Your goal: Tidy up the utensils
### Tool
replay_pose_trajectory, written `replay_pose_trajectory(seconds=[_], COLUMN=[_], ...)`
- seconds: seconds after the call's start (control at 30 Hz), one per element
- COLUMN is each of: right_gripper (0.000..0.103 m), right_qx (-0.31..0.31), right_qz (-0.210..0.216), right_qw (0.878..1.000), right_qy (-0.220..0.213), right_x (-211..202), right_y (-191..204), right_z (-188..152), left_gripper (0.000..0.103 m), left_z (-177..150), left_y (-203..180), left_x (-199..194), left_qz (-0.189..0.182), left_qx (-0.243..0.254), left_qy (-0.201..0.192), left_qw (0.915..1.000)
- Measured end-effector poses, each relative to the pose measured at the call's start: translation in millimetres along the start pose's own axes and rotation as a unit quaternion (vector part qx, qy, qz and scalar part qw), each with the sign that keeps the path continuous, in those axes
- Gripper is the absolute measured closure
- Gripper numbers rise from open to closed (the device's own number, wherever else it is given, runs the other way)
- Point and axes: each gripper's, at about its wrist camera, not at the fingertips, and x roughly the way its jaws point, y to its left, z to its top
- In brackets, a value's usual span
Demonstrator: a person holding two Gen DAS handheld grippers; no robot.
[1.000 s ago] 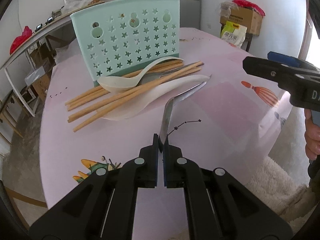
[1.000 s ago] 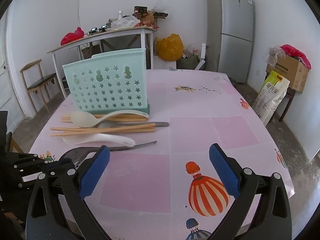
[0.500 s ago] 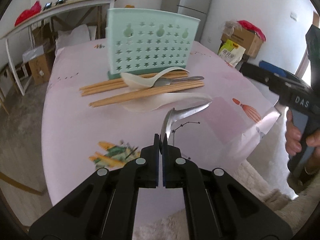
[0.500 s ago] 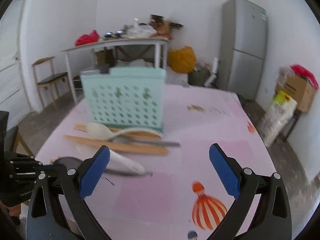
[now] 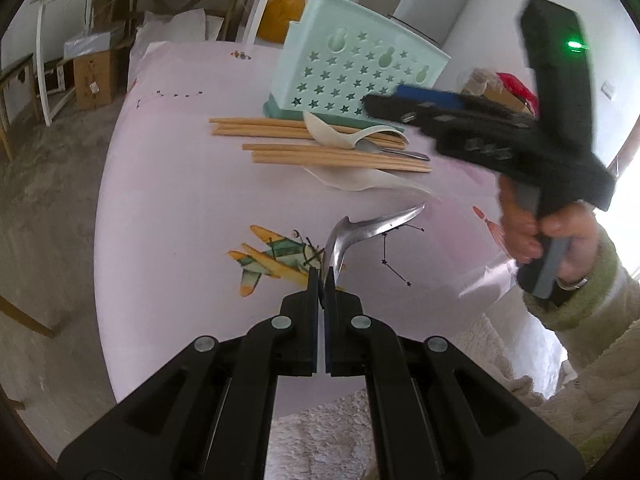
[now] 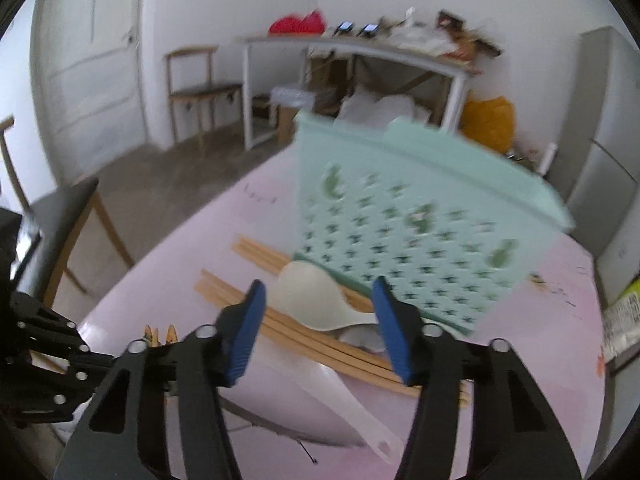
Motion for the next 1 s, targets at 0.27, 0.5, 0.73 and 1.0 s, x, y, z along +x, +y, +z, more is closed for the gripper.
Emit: replay_pose_trajectory(seconds=[0.27, 0.5, 0.73, 1.0], right_gripper=[0.075, 0.093, 0.097, 0.098], right_qx=[-0.043, -0.058, -0.060, -0.022], right_qz=[0.009, -0.001, -0.010, -0.012], right_qw=[0.998, 0.995, 0.997, 0.999], right_qy=[0.047, 0.077, 0.039, -0.036], right_x=[38, 59, 41, -23], right_y=[20, 20, 17, -7], right_z=[3, 2, 7, 17], left_gripper=[0.102, 0.102, 0.102, 0.102], left_z=[-1, -1, -1, 7], left_y=[6, 11, 8, -7], left_x=[1, 0, -11, -38], left_qz=[-0.019, -0.023, -0.020, -0.019], left_qx=[-0.011, -0.018, -0.016, 0.001], left_qy=[-0.001, -0.006, -0.025, -0.069], left_qw=[0.9998, 0.9996, 0.9994, 0.9975])
